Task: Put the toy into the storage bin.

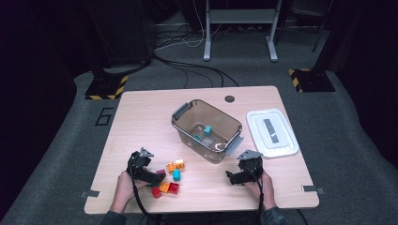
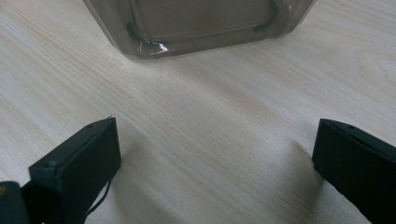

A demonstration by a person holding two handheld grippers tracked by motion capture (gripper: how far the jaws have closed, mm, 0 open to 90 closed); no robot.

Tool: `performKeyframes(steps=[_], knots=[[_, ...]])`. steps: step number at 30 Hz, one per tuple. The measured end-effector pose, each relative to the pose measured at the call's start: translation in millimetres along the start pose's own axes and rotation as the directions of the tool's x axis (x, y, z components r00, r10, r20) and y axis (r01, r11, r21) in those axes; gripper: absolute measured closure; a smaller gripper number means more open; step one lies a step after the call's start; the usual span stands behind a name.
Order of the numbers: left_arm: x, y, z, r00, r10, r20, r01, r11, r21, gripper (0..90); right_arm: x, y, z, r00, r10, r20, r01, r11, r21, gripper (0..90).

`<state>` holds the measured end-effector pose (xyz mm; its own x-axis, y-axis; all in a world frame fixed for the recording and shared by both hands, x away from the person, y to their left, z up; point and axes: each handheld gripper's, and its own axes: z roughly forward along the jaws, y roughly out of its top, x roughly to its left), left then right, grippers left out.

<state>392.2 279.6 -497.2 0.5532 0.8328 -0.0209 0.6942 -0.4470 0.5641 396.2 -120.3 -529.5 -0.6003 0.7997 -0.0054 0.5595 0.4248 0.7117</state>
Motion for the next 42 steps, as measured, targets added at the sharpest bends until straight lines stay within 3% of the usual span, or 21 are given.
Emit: performKeyframes(steps=[9, 12, 14, 22, 30, 42], knots=[[3.0, 2.6, 3.0, 0.9998, 0.008, -0.016, -0.008, 0.9999, 0.013, 10.5, 0.0, 0.0, 0.0, 1.0000, 0.001, 0.001, -0.001, 1.000, 0.000, 0.4], [2.7, 2.3, 2.1, 0.9998, 0.013, -0.017, -0.013, 0.9998, 0.012, 19.4, 0.0, 0.0, 0.0, 1.0000, 0.001, 0.001, -0.001, 1.000, 0.000, 0.4], [2.8, 2.3, 1.9, 0.9997, 0.014, -0.021, -0.014, 0.9999, 0.005, 33.1, -0.1, 0.0, 0.0, 1.0000, 0.001, 0.001, -0.001, 1.000, 0.000, 0.4], [5.2, 3.6, 3.4, 0.9994, 0.014, -0.032, -0.014, 0.9999, 0.003, 58.5, -0.1, 0.0, 0.0, 1.0000, 0.001, 0.001, -0.001, 1.000, 0.000, 0.4], [3.4, 9.8, 4.3, 0.9992, 0.029, -0.027, -0.029, 0.9996, -0.005, 59.1, -0.1, 0.0, 0.0, 1.0000, 0.005, -0.002, -0.005, 1.000, 0.000, 0.7], [0.6, 24.2, -8.4, 0.9987, 0.045, -0.023, -0.046, 0.9980, -0.044, 59.1, -0.7, 0.0, 0.1, 1.0000, 0.002, -0.001, -0.002, 1.000, -0.002, 0.7]])
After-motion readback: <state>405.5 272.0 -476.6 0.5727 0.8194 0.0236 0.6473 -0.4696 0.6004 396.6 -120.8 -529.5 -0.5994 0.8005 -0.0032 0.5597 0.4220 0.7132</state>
